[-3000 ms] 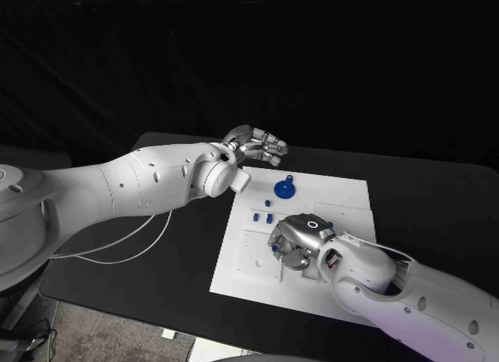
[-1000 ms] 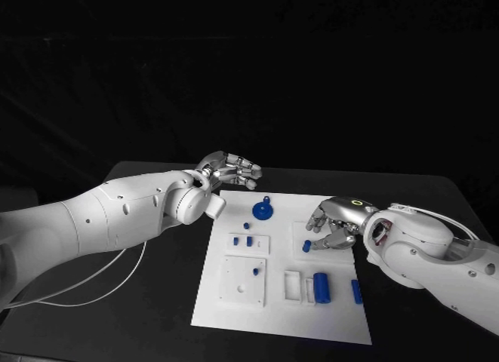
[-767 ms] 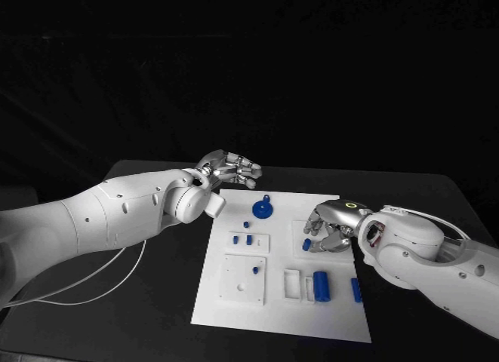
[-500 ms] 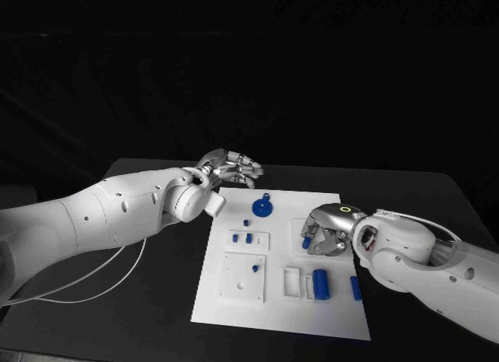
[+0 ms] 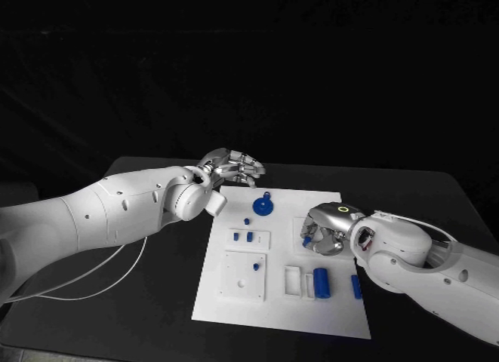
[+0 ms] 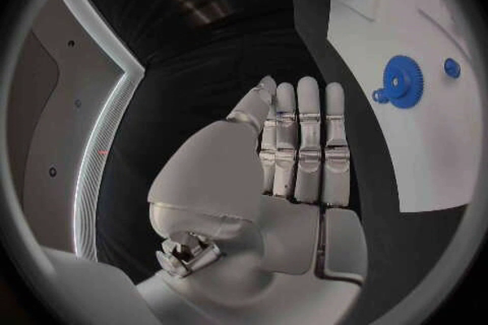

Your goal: Assemble the parts on the task board

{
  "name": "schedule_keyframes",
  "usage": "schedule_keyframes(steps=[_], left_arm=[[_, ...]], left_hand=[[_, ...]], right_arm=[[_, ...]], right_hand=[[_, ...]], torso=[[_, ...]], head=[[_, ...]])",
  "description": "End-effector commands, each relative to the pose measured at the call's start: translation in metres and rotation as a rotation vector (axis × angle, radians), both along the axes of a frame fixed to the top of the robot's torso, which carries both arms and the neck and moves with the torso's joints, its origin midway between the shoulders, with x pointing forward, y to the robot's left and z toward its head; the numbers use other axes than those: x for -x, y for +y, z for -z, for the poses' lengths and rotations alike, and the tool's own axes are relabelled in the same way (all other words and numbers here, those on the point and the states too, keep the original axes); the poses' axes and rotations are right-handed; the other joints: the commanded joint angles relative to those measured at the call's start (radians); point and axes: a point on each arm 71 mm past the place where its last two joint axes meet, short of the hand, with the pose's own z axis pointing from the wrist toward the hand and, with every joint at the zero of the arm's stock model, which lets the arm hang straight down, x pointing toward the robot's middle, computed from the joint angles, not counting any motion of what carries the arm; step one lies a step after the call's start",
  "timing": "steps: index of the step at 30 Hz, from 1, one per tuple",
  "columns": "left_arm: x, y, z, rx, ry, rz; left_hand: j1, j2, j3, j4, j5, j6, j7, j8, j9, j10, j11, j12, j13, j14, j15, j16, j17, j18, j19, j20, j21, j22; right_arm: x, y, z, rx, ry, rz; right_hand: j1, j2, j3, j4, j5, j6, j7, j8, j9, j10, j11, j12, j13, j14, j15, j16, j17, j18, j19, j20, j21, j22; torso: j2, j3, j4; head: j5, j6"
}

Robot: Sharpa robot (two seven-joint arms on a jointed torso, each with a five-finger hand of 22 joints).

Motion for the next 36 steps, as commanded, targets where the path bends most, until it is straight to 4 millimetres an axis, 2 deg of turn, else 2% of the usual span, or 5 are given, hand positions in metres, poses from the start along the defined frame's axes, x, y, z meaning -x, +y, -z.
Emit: schedule_keyframes(steps=[1, 9, 18, 26, 36], left_arm=[[0.001, -0.003, -0.001, 0.005, 0.001, 0.03], [0.001, -0.003, 0.0, 0.002, 0.003, 0.034], [0.001, -0.002, 0.0, 0.002, 0.002, 0.034], [0.0, 0.0, 0.0, 0.0, 0.001, 0.028], [-0.002, -0.002, 0.0, -0.002, 0.0, 0.027]], left_hand=[[-0.011, -0.001, 0.004, 0.0, 0.005, 0.0, -0.002, -0.004, 0.004, -0.008, -0.001, 0.004, -0.003, -0.008, 0.0, 0.005, -0.004, -0.015, 0.001, -0.005, -0.003, 0.003], [-0.01, -0.001, 0.006, 0.0, 0.005, 0.002, -0.002, -0.006, 0.007, -0.008, -0.001, 0.006, -0.006, -0.009, -0.001, 0.009, -0.009, -0.015, 0.0, -0.005, -0.003, 0.006], [-0.01, -0.002, 0.007, 0.0, 0.005, 0.002, -0.001, -0.008, 0.009, -0.009, -0.001, 0.008, -0.008, -0.01, -0.001, 0.01, -0.013, -0.015, 0.0, -0.005, -0.003, 0.009], [-0.01, -0.002, 0.007, 0.0, 0.005, 0.002, -0.001, -0.008, 0.009, -0.009, -0.001, 0.008, -0.008, -0.01, -0.001, 0.01, -0.013, -0.015, 0.0, -0.005, -0.003, 0.009], [-0.01, -0.002, 0.007, 0.0, 0.005, 0.002, -0.001, -0.008, 0.009, -0.009, -0.001, 0.008, -0.008, -0.01, -0.001, 0.01, -0.013, -0.015, 0.0, -0.005, -0.003, 0.009]], right_arm=[[0.0, 0.001, -0.004, -0.017, -0.056, 0.005], [0.0, 0.003, -0.007, -0.034, -0.106, 0.015], [0.005, 0.004, -0.014, -0.062, -0.149, 0.012], [0.022, 0.016, -0.035, -0.165, -0.147, -0.029], [0.039, 0.054, -0.05, -0.289, -0.147, -0.124]], right_hand=[[0.006, 0.017, 0.008, -0.003, -0.004, 0.024, -0.006, 0.002, 0.003, 0.026, -0.006, -0.004, 0.001, 0.0, -0.014, 0.004, 0.002, -0.012, 0.037, -0.015, 0.009, 0.004], [0.021, 0.046, 0.017, -0.027, -0.005, 0.091, -0.021, 0.002, 0.009, 0.093, -0.028, -0.003, 0.002, 0.001, -0.03, 0.003, 0.007, -0.028, 0.038, -0.034, 0.048, 0.023], [0.008, 0.04, 0.05, -0.047, -0.001, 0.11, -0.025, 0.001, 0.01, 0.113, -0.033, -0.003, 0.004, 0.004, -0.036, 0.002, 0.009, -0.034, 0.037, -0.041, 0.1, 0.055], [0.003, 0.037, 0.062, -0.049, 0.004, 0.113, -0.026, 0.001, 0.011, 0.117, -0.033, -0.003, 0.004, 0.004, -0.037, 0.003, 0.01, -0.033, 0.037, -0.041, 0.107, 0.063], [0.002, 0.039, 0.063, -0.049, 0.008, 0.114, -0.027, 0.001, 0.012, 0.118, -0.034, -0.003, 0.004, 0.005, -0.037, 0.004, 0.009, -0.033, 0.039, -0.041, 0.12, 0.069]], torso=[[0.0, 0.0005, 0.0001], [0.0, 0.0001, -0.0006], [-0.001, 0.0003, 0.0002], [-0.003, -0.0012, -0.0017], [-0.002, -0.0011, 0.0003]], head=[[0.001, -0.001], [0.002, -0.004], [0.012, -0.005], [0.036, -0.012], [0.067, -0.02]])
